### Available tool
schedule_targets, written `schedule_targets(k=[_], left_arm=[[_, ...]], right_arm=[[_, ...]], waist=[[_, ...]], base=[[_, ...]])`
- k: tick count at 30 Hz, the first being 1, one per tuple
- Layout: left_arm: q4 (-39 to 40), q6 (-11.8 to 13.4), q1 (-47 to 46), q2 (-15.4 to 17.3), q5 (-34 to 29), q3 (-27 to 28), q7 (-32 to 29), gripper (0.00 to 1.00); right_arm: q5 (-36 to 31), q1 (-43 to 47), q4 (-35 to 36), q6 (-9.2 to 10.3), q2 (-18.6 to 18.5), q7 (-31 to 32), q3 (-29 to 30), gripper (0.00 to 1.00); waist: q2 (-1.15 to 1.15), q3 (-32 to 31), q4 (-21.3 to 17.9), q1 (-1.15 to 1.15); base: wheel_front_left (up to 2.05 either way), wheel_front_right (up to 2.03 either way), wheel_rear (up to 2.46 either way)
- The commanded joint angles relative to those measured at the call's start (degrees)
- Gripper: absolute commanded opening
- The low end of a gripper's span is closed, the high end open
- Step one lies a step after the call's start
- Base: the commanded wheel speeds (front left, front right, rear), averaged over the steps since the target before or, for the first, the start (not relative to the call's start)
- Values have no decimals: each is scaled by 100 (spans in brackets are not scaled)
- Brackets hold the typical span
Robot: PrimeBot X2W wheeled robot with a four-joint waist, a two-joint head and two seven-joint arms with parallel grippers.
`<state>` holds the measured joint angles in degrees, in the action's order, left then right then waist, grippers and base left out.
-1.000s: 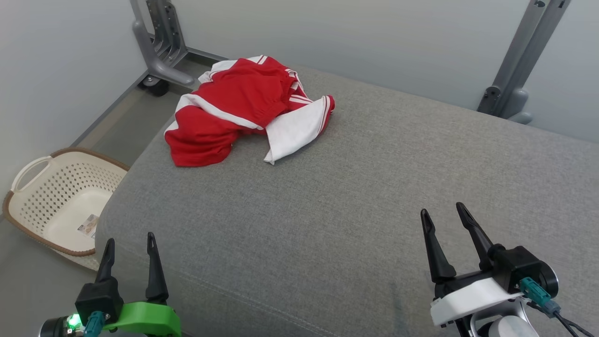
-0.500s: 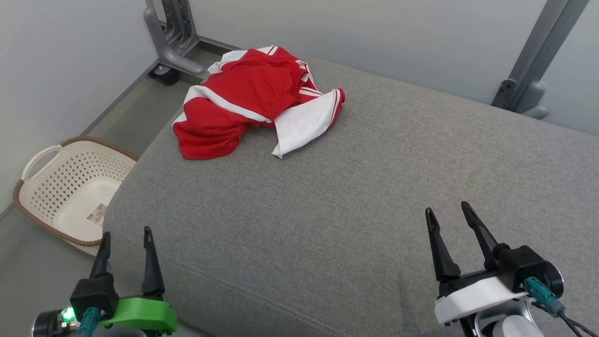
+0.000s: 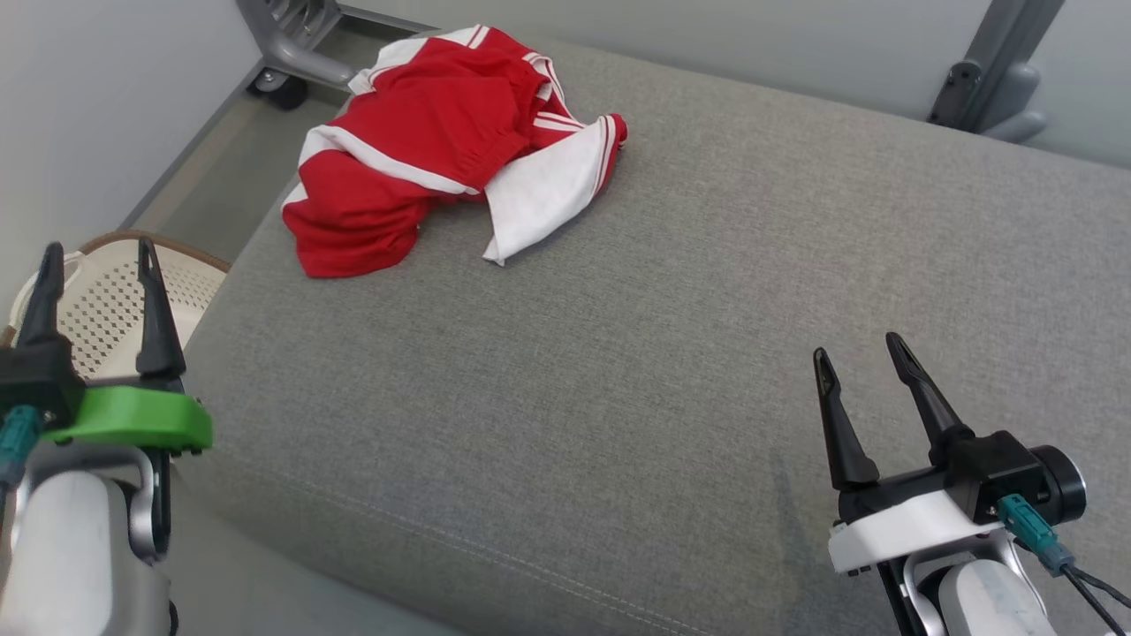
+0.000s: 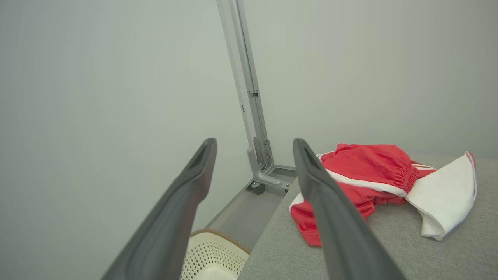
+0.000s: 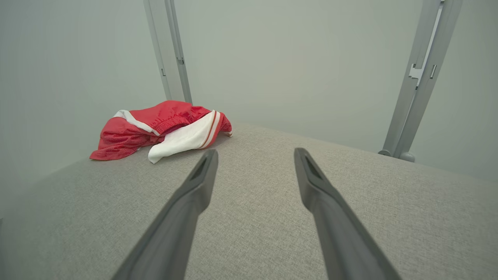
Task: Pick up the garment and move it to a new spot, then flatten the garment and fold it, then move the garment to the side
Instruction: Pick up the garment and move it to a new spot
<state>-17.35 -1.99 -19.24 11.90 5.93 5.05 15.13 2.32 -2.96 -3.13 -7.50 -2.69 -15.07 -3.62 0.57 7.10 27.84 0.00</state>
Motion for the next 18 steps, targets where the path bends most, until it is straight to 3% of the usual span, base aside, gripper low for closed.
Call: schedule_targets(k=[1,9,18], left_arm=[[-198,-70,-387,141,-87,-47,-15,100],[-1129,-345,-1612,615,-205,-367,-152,100],[-2459,-526,-2718,925,-133,-938,-319,100]], right_arm=[[-112,-93,42,2,-33,-21,44,100],[-398,-284,166,2,-32,-21,101,100],[-617,-582,387,2,-31,-21,183,100]], waist=[[-57,504,-443,0],[-57,1110,-921,0],[-57,1866,-1512,0]], base=[[0,0,0],[0,0,0],[0,0,0]])
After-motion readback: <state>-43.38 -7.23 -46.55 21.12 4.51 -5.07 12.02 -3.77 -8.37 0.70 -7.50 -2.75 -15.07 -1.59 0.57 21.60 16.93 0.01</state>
